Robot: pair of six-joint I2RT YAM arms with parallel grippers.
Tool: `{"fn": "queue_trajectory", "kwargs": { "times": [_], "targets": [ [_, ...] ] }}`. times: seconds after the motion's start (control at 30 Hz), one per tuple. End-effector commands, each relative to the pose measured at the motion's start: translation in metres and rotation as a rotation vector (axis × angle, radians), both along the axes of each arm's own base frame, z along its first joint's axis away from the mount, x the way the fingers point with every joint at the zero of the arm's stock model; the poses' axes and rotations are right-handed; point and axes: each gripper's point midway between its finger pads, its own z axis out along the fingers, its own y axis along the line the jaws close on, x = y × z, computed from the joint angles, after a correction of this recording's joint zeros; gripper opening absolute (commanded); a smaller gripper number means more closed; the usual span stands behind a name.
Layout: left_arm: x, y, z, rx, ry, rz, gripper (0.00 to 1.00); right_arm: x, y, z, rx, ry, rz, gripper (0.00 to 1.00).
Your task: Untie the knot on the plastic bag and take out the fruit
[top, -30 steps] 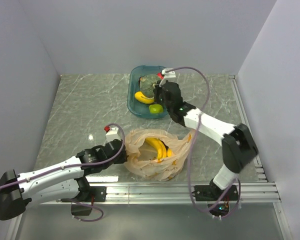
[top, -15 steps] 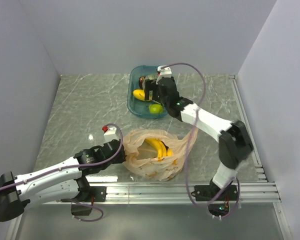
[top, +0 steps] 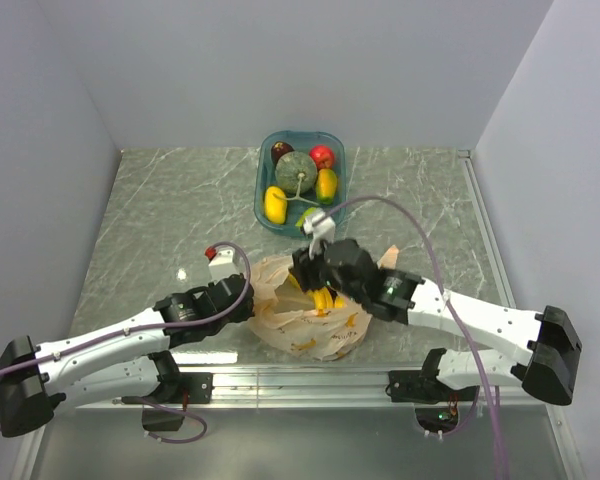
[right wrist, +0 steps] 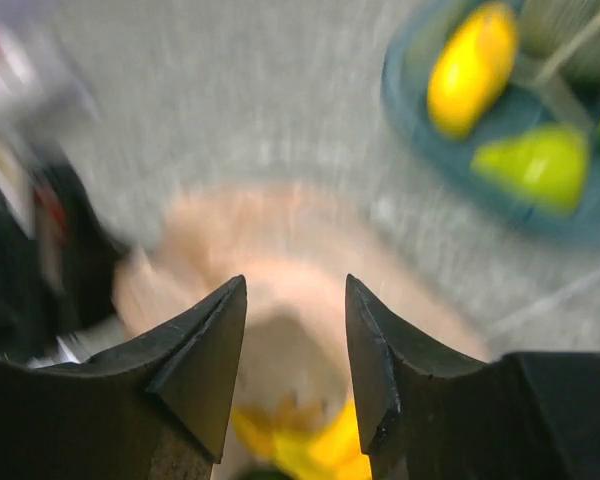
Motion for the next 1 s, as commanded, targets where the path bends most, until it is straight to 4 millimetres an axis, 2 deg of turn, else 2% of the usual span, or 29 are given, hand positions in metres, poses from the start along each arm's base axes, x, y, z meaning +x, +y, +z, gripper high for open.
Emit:
{"fn": "queue_trajectory", "kwargs": {
  "times": [0.0, 0.03, 0.07, 0.17, 0.27, 0.37, 0.47, 0.53, 0.57, 0.63, 0.7, 0.77, 0.83, 0.87, 0.97],
  "targets": [
    [0.009, -0.002, 0.016, -0.024, -0.038, 0.046, 0.00, -0.029, -0.019, -0.056, -0.047, 0.134, -0.007, 0.50],
    [0.009, -0.001, 0.016, -0.022, -0.038, 0.051, 0.01, -0.039, -0.019, -0.066, -0.050, 0.159, 0.010, 0.50],
    [0.010, -0.001, 0.015, -0.023, -0.039, 0.058, 0.01, -0.047, -0.025, -0.087, -0.080, 0.189, 0.014, 0.50],
    [0.010, 0.001, 0.012, -0.014, -0.035, 0.072, 0.01, -0.071, -0.030, -0.121, -0.112, 0.270, 0.032, 0.50],
    [0.010, 0.004, 0.007, 0.000, -0.028, 0.088, 0.01, -0.095, -0.036, -0.152, -0.163, 0.364, 0.060, 0.52],
    [0.009, 0.007, 0.001, 0.009, -0.019, 0.098, 0.01, -0.112, -0.043, -0.174, -0.208, 0.445, 0.066, 0.59],
    [0.008, 0.007, -0.003, 0.012, -0.013, 0.097, 0.00, -0.124, -0.035, -0.175, -0.204, 0.458, 0.111, 0.68],
    [0.007, 0.008, -0.007, 0.017, -0.007, 0.094, 0.01, -0.121, -0.038, -0.176, -0.238, 0.448, 0.079, 0.76],
    [0.007, 0.008, -0.007, 0.018, -0.006, 0.093, 0.00, -0.120, -0.032, -0.168, -0.238, 0.428, 0.096, 0.78],
    [0.006, 0.008, -0.010, 0.024, -0.001, 0.090, 0.01, -0.110, -0.034, -0.162, -0.257, 0.387, 0.058, 0.79],
    [0.006, 0.008, -0.012, 0.026, 0.000, 0.085, 0.01, -0.097, -0.031, -0.145, -0.246, 0.328, 0.025, 0.80],
    [0.006, 0.007, -0.013, 0.031, 0.001, 0.075, 0.01, -0.077, -0.031, -0.125, -0.238, 0.238, -0.045, 0.79],
    [0.005, 0.005, -0.013, 0.030, 0.001, 0.062, 0.01, -0.058, -0.039, -0.119, -0.273, 0.181, -0.122, 0.78],
    [0.005, 0.005, -0.014, 0.029, 0.001, 0.057, 0.00, -0.050, -0.036, -0.110, -0.267, 0.168, -0.139, 0.78],
    [0.004, 0.004, -0.014, 0.026, 0.003, 0.050, 0.00, -0.032, -0.040, -0.115, -0.298, 0.180, -0.214, 0.77]
  ]
}}
